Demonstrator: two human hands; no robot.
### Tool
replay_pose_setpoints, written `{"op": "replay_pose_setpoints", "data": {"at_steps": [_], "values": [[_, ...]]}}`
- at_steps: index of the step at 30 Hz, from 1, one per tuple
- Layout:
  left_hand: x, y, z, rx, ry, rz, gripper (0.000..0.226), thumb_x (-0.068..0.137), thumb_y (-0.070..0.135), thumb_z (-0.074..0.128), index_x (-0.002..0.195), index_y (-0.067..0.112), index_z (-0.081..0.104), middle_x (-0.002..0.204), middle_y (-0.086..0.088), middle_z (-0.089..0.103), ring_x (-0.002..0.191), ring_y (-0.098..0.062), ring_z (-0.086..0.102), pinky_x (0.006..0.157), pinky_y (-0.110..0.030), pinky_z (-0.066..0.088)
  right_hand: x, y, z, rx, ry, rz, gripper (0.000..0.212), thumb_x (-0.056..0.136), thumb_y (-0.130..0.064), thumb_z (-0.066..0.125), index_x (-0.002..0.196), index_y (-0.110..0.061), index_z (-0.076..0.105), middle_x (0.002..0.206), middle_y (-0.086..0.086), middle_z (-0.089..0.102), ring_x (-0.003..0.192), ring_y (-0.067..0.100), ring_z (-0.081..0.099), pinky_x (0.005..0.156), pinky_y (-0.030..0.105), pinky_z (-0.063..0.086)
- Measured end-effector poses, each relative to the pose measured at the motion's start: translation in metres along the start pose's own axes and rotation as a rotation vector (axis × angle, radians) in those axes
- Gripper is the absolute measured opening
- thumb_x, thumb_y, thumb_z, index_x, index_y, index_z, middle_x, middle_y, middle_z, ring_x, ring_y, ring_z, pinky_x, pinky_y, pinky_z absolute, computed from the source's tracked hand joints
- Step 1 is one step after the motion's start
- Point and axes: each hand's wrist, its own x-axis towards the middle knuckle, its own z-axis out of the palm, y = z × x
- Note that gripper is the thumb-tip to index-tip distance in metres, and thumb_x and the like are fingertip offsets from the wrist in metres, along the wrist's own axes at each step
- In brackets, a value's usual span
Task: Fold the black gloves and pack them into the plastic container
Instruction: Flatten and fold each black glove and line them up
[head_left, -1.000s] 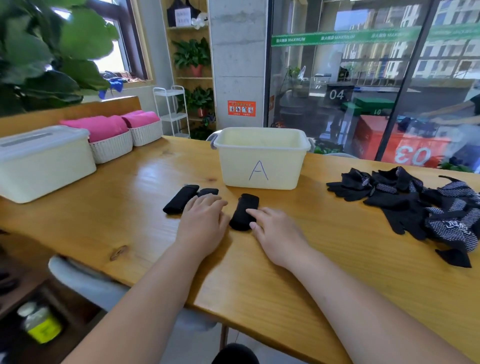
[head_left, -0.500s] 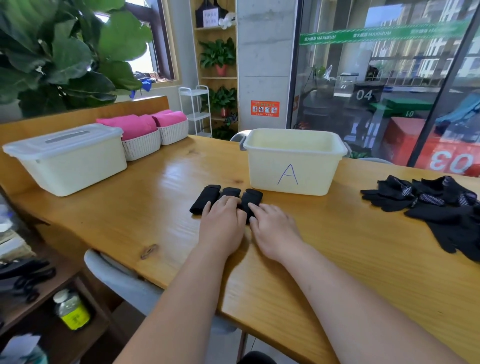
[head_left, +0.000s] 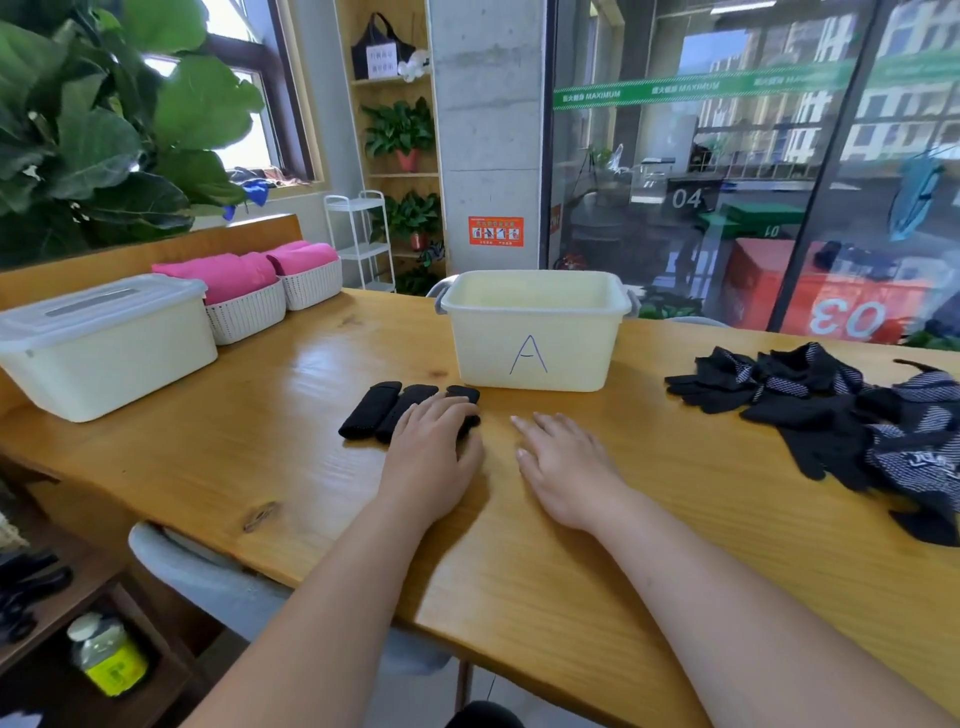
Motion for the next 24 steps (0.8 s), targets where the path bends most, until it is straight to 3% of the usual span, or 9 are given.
{"op": "replay_pose_setpoints", "data": {"at_steps": [10,24], "values": [[0.009,0.098,0.044,-0.033,-0.258,0.135,0.056,0.104,0.065,0.047,0.151,0.035,0.053,0.16,0.014,0.046,0.152,-0.015,0.034,0.124,-0.046,0.033,-0.067,0.101,-0.035,-0.051,0.065,0.157,0.059,0.111,-0.055,0.03,0.167,-0.037,0.025,0.175,-0.003,0.023,0.162,0.024,0.014,0.13,0.049,0.015],[0.024,0.238,0.105,-0.026,-0.435,0.402,0.058,0.106,0.061,0.046,0.155,0.03,0.05,0.164,0.006,0.044,0.154,-0.021,0.034,0.127,-0.048,0.031,-0.144,0.215,-0.069,-0.136,0.163,0.423,0.06,0.11,-0.059,0.032,0.166,-0.037,0.027,0.175,-0.004,0.021,0.163,0.023,0.011,0.131,0.05,0.016]]}}
